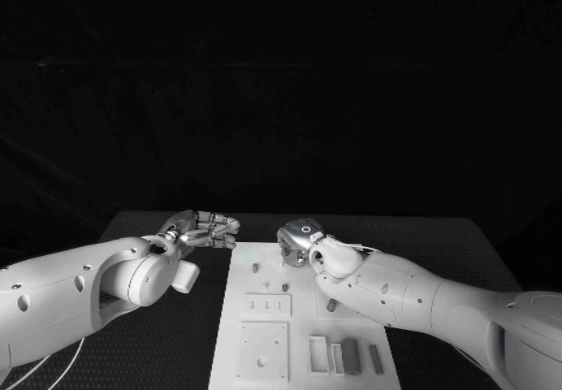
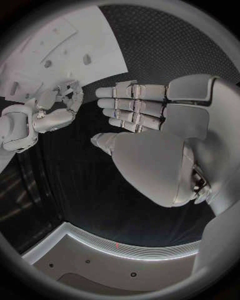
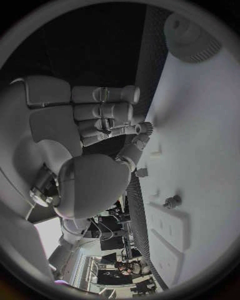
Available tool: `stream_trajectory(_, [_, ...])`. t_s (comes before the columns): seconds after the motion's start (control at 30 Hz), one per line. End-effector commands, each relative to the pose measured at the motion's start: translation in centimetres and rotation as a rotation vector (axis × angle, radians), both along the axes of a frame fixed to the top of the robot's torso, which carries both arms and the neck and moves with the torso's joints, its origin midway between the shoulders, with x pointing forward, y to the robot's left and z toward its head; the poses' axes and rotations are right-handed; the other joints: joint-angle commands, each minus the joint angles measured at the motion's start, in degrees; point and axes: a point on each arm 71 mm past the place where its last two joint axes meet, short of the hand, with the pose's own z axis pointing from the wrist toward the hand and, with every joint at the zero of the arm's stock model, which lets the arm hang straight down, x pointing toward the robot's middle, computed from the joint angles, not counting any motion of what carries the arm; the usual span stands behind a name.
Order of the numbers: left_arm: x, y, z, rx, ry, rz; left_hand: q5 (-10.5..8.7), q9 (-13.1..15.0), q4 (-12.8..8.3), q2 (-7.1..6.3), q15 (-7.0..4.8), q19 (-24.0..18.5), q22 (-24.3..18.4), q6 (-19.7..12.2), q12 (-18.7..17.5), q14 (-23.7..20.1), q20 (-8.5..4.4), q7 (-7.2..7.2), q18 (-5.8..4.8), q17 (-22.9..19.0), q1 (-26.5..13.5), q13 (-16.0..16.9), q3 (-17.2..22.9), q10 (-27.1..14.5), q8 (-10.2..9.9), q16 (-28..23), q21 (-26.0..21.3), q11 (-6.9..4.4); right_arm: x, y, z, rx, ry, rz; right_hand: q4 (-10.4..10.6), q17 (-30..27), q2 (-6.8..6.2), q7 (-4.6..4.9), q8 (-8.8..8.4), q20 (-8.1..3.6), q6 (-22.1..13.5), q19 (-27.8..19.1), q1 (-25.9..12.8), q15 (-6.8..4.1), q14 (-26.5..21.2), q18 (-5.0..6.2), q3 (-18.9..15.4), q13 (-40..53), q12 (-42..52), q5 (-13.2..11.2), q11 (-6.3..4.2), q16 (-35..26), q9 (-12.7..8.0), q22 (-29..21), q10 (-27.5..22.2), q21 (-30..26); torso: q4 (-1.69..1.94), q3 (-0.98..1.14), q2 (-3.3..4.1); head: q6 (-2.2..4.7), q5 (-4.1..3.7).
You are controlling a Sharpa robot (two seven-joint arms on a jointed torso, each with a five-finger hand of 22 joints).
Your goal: Assemble the parts on the task board
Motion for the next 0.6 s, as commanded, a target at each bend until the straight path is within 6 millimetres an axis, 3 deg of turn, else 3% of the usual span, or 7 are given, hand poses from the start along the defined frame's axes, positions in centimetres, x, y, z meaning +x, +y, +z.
stream_trajectory(0.03, [-0.06,-0.25,0.21,-0.004,-0.006,-0.02,0.1,-0.1,0.0,-0.31,0.03,0.6,-0.1,0.4,-0.4,0.4,0.02,1.69,1.06,0.1,0.0,-0.1,-0.3,0.2,-0.2,-0.4,-0.3,0.01,-0.05,-0.04,-0.66,-0.023,0.048,0.001,-5.4,-0.1,0.46,0.12,-0.49,0.0,-0.8,-0.5,-0.2,0.17,-0.3,4.93,5.5,6.3,-0.4,0.3,0.2,-0.1,-0.1,1.2,-0.7,-0.1,0.08,0.06,0.09,-0.07,0.06])
stream_trajectory(0.2, [-0.06,-0.19,0.19,-0.004,-0.005,-0.019,0.1,-0.1,0.0,-0.32,0.03,0.6,-0.1,0.3,-0.4,0.4,0.02,1.69,1.05,0.1,0.0,-0.1,-0.3,0.2,-0.2,-0.4,-0.4,0.01,-0.03,-0.15,-0.65,-0.019,0.043,-0.003,-5.4,-0.3,0.59,0.66,-1.34,0.09,-2.0,-0.6,-0.2,0.71,-0.3,4.93,5.6,6.1,-1.1,0.3,0.75,0.0,-0.4,1.2,-2.0,-0.2,0.11,0.06,0.05,-0.19,0.19])
stream_trajectory(0.43, [-0.07,-0.19,0.2,-0.004,-0.004,-0.02,0.09,-0.1,0.1,-0.33,0.03,0.6,-0.1,0.3,-0.4,0.4,0.03,1.69,1.05,0.2,0.0,-0.1,-0.4,0.2,-0.3,-0.4,-0.4,0.02,-0.04,-0.21,-0.67,-0.012,0.05,-0.004,-5.4,-0.5,1.22,1.05,-2.01,0.2,-2.9,-0.7,-0.1,1.13,-0.5,4.93,5.9,6.0,-1.7,0.3,1.19,0.0,-0.7,1.1,-3.1,-0.3,-0.1,0.02,0.0,-0.31,0.4])
stream_trajectory(0.6, [-0.1,-0.19,0.2,-0.004,-0.004,-0.02,0.09,-0.1,0.1,-0.34,0.04,0.6,-0.1,0.3,-0.4,0.4,0.03,1.71,1.04,0.2,-0.1,-0.1,-0.4,0.2,-0.3,-0.5,-0.4,0.03,-0.12,-0.15,-0.69,-0.001,0.061,0.001,-5.5,-0.9,1.67,2.1,-3.56,0.42,-5.2,-1.4,0.5,2.13,-1.0,4.93,6.7,5.1,-2.2,0.3,2.22,-0.2,-1.6,1.1,-6.1,-0.6,-0.14,0.04,0.03,-0.22,0.44])
